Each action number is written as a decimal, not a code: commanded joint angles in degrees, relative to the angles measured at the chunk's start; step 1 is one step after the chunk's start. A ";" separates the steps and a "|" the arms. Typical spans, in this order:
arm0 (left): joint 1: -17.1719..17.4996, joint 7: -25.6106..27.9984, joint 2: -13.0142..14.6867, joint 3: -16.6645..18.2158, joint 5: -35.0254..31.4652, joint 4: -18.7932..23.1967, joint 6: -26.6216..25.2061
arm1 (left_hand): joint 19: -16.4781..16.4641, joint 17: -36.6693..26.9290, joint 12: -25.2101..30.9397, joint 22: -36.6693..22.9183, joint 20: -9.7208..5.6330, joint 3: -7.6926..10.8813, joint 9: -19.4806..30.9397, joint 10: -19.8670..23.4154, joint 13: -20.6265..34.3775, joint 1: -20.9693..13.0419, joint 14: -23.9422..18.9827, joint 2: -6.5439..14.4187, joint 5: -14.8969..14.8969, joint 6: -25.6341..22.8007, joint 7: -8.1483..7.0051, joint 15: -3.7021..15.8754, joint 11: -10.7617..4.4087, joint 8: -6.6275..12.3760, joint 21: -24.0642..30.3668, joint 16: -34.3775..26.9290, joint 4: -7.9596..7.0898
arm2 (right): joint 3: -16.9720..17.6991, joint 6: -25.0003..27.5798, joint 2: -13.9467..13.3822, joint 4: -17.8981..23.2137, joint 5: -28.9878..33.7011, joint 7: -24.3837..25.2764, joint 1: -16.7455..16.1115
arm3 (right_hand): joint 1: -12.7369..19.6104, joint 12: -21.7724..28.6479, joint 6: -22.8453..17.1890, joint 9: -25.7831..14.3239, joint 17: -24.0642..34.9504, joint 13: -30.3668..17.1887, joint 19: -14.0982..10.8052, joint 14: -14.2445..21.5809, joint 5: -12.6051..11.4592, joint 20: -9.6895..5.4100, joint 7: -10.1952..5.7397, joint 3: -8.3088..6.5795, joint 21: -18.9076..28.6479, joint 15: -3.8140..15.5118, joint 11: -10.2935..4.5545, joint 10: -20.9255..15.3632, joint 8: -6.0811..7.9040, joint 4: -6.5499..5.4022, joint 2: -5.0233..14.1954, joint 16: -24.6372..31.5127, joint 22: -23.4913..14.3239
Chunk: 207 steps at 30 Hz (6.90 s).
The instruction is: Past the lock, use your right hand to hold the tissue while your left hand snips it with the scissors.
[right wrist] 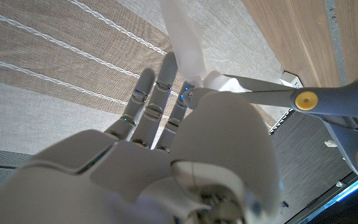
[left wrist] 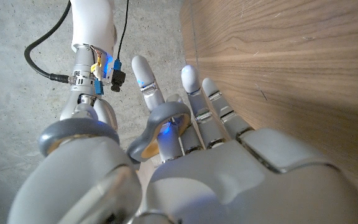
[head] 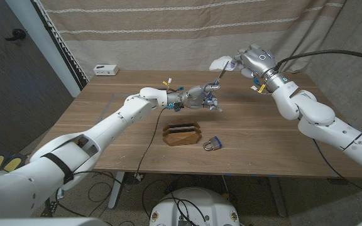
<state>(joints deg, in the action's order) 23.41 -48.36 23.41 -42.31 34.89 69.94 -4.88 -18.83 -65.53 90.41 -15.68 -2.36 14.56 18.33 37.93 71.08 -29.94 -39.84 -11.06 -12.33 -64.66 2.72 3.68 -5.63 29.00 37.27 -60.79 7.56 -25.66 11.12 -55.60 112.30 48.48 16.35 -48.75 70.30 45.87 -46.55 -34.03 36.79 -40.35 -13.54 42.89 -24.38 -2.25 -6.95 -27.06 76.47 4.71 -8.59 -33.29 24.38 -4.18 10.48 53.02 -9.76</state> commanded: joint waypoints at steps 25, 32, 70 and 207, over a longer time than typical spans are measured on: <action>-1.97 -1.14 0.32 -1.34 -1.58 -0.80 -0.65 | -0.09 -0.34 0.13 0.31 0.98 -4.25 1.44 5.40 0.21 2.22 -0.21 -0.05 -0.73 -0.87 1.13 6.61 -4.19 0.23 -0.59 -0.55 0.61 | 1.57 0.11 2.79 2.32 -8.19 -2.23 -0.64 | -1.52 4.74 -0.28 -0.08 1.82 -6.50 -1.74 1.80 0.48 -3.36 1.80 -2.14 -2.24 8.57 0.70 -3.47 0.38 1.48 -0.28 0.24 -0.50; -1.47 -0.49 0.45 -1.16 -1.30 -0.40 -1.01 | -0.17 -0.12 0.15 0.45 1.06 -5.62 1.86 5.33 0.21 2.88 -0.22 -0.04 -0.93 -0.89 1.28 6.43 -4.06 0.25 -0.70 -0.48 0.68 | 2.34 1.75 3.28 3.38 -9.00 -1.73 -1.65 | -1.83 4.68 -0.29 -0.09 2.17 -6.68 -2.10 2.42 0.85 -3.25 2.32 -2.55 -2.50 8.58 1.15 -3.92 0.37 1.97 -0.31 0.21 -0.55; -3.08 -1.91 -0.69 -2.34 -2.69 -2.21 -0.33 | -0.32 -0.08 0.18 0.83 1.40 -10.72 3.04 5.57 0.24 3.76 -0.44 -0.11 -2.19 -1.45 1.72 6.21 -3.78 0.17 -1.12 -0.86 1.15 | 0.65 8.15 6.80 3.14 -11.28 1.81 -1.74 | -3.17 4.15 -0.59 1.29 3.58 -8.13 -4.41 3.89 2.62 -3.07 3.51 -4.50 -2.91 8.55 1.86 -4.68 -0.74 4.10 -0.30 -0.49 -0.72; -2.52 -7.36 -5.53 -0.46 3.03 -9.32 2.18 | 4.76 -3.40 -0.08 -3.42 1.15 10.93 48.85 0.77 0.26 -8.18 3.32 20.36 -3.29 11.30 -5.22 8.29 -5.66 23.11 6.52 -3.60 -15.30 | 4.76 4.51 0.38 7.37 -12.22 -2.33 -5.86 | -6.93 0.27 -1.82 3.90 5.19 -8.52 -4.91 4.98 5.30 -4.43 3.40 -6.42 -4.47 8.58 1.55 -6.36 -3.82 7.19 0.03 -3.59 -0.80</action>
<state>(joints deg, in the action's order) 22.08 -50.34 20.76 -43.54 34.87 67.06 -3.32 -14.36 -68.73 90.21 -19.13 -1.41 19.69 67.30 36.45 71.23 -38.43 -36.14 9.23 -15.22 -63.18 -0.22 3.47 -8.88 51.81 43.26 -64.57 -2.71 -20.91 15.35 -54.87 119.21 35.62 14.09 -54.53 63.52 45.87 -48.31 -30.11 41.84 -40.35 -17.72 47.39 -19.28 -2.35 -3.39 -33.40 72.03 5.73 -5.19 -36.66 20.75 2.62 10.04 49.68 -10.26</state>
